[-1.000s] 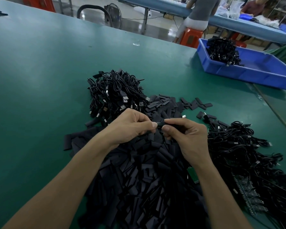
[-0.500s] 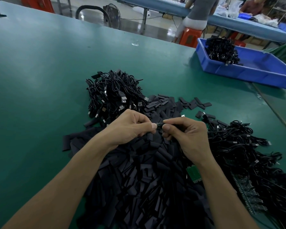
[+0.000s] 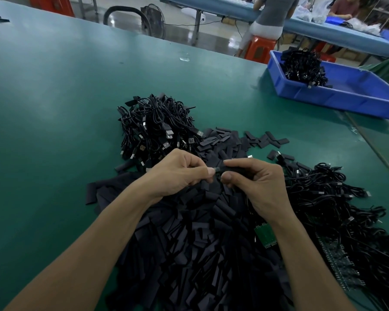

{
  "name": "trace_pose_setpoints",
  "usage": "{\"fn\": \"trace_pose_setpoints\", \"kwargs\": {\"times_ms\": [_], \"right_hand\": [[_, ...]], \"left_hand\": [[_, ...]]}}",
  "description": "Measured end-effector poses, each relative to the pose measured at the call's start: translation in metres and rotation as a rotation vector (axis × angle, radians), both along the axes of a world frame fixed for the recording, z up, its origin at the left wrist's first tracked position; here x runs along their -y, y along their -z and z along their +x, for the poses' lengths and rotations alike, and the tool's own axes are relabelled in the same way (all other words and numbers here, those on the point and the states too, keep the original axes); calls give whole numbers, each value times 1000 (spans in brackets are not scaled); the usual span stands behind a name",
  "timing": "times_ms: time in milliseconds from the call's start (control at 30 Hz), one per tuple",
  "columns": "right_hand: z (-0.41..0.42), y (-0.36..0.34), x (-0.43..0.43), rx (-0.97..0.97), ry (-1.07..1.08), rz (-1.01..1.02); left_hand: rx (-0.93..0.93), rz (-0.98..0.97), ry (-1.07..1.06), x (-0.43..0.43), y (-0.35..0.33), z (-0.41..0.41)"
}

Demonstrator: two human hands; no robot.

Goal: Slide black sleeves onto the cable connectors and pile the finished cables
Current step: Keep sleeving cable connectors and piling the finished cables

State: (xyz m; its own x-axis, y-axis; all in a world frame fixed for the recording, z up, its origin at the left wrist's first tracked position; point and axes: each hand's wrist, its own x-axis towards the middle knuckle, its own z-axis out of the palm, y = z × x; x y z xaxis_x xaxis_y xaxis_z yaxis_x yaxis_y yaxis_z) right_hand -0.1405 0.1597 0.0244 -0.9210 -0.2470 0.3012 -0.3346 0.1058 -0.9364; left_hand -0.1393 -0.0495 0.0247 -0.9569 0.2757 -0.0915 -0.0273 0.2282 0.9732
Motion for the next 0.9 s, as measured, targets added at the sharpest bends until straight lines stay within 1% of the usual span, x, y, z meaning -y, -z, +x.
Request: {"fn": "trace_pose_setpoints", "kwargs": {"times_ms": [167,300,467,567,667,800,900], "right_hand": [[-3,-1,3,-5,-6,24],[-3,4,6,-15,39,64],[0,10,10,-10,74,7],[0,6,9,5,33,-8],[-3,1,6,33,-8,43],[-6,-6,1,41,-54,92],[-7,-12,-3,28,-67,148]], "left_hand": [[-12,5,-15,0,2,-1],[-20,-15,-23,-2,4,0],[-43,-55,-30,-1,5,0],[-39,-59,-26,0,4,0],[-32,-61,7,-1,3,1],[-14,-13,43,-4,1,2],[-13,-4,16,-6,0,2]]}}
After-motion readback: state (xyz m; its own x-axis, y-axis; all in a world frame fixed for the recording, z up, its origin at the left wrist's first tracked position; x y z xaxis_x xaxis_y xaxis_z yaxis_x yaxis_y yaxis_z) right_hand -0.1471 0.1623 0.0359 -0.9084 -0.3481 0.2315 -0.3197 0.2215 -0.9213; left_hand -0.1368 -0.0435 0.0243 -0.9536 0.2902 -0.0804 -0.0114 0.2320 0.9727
